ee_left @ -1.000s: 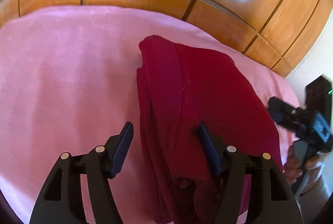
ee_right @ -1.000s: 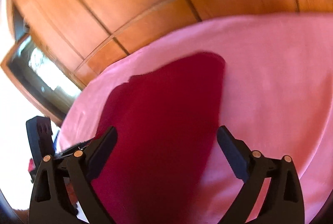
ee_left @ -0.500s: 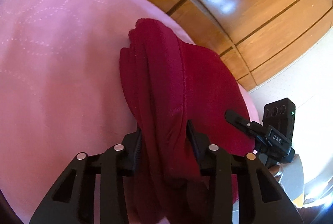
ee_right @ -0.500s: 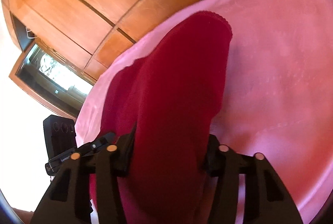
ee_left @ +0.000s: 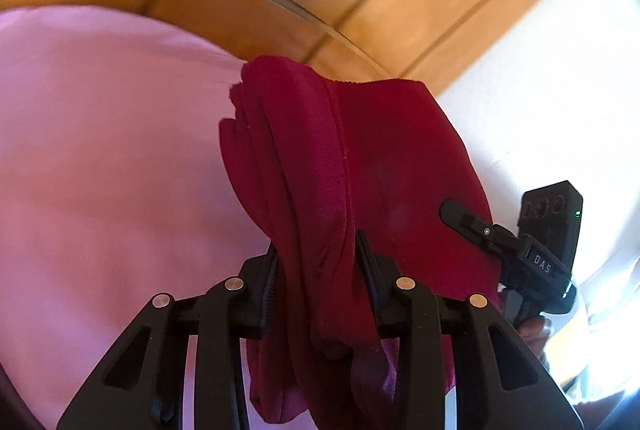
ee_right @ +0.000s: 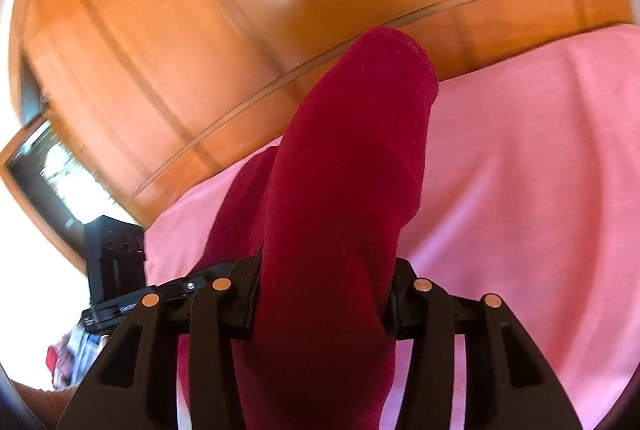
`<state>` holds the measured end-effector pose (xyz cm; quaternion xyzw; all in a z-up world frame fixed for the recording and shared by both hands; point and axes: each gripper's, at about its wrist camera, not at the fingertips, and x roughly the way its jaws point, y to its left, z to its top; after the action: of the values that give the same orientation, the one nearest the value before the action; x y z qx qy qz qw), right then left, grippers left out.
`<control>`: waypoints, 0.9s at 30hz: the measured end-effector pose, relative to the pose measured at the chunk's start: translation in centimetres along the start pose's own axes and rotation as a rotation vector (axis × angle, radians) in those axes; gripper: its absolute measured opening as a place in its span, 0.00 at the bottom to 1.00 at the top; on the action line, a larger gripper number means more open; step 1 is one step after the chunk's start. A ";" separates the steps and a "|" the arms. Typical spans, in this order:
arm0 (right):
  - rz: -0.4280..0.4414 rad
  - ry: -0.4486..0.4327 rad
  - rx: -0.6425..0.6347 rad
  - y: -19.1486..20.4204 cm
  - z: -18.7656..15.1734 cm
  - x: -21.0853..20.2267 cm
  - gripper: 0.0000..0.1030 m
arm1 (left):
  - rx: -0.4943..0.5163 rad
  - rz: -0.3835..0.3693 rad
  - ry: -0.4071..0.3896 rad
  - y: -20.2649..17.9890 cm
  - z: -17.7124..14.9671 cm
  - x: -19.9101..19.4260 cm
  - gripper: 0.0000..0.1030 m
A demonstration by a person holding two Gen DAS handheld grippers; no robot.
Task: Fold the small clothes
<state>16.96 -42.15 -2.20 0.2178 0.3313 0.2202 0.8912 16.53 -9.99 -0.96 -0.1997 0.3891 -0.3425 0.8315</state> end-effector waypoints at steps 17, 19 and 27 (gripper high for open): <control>-0.330 -0.101 -0.057 -4.0 -3.4 -3.8 0.52 | 0.260 0.370 0.041 -6.9 -0.4 8.5 0.50; -0.337 -0.088 -0.121 -1.6 -4.0 -3.4 0.47 | 0.298 0.417 0.036 -7.0 -1.3 8.0 0.50; -0.463 0.010 -0.230 -0.4 -9.4 1.2 0.44 | 0.221 0.435 0.041 -4.9 -1.9 8.1 0.61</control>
<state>11.44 -39.59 -9.48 0.0322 0.3493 0.0476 0.9353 16.72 -19.41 -3.35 -0.0123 0.4000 -0.2000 0.8943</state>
